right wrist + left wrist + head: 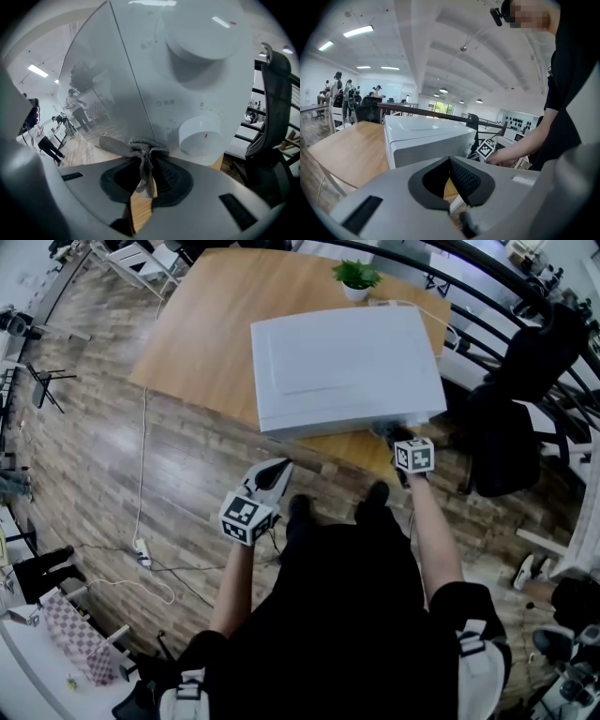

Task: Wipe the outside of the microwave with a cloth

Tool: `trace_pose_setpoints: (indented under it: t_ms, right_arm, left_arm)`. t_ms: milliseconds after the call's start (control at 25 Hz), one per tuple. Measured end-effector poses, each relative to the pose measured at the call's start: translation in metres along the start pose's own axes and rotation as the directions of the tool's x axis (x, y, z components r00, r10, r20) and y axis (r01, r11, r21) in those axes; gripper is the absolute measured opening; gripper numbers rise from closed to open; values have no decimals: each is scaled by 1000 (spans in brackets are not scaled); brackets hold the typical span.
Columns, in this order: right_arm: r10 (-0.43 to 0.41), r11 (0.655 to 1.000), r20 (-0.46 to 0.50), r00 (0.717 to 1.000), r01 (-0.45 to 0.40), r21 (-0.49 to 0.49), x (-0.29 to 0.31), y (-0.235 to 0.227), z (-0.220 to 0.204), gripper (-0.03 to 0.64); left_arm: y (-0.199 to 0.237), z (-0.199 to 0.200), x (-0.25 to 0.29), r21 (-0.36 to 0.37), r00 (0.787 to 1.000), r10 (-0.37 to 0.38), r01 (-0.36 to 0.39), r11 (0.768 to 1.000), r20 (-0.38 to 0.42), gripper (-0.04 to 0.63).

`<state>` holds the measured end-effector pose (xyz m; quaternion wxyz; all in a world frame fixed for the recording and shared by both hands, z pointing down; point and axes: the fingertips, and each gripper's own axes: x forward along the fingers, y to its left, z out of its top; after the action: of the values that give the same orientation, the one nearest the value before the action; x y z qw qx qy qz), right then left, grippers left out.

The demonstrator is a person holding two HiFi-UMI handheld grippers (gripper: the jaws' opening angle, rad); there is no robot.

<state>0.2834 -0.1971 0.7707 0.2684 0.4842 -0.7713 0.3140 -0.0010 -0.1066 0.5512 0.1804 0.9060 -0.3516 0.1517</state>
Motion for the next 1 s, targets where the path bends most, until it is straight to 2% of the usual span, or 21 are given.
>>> trace_pose_setpoints:
  t_ms: [440,680,1000]
  right_arm:
    - [22,1000,-27,999,-22,-10,12,-3,-8,49]
    - [11,998,-62,998,-7,59,18,-8,-22,48]
    - [-27,999,-71,997,28,23,25,-2,-21,44]
  left_arm:
    - [-3,-12,-6,-34,999,35,-35,999,10,0]
    - [1,-18,-19,-45,998,56,-56,997,3,0]
    - [5,-22,-23,-46,998,66,-66,997,1,0]
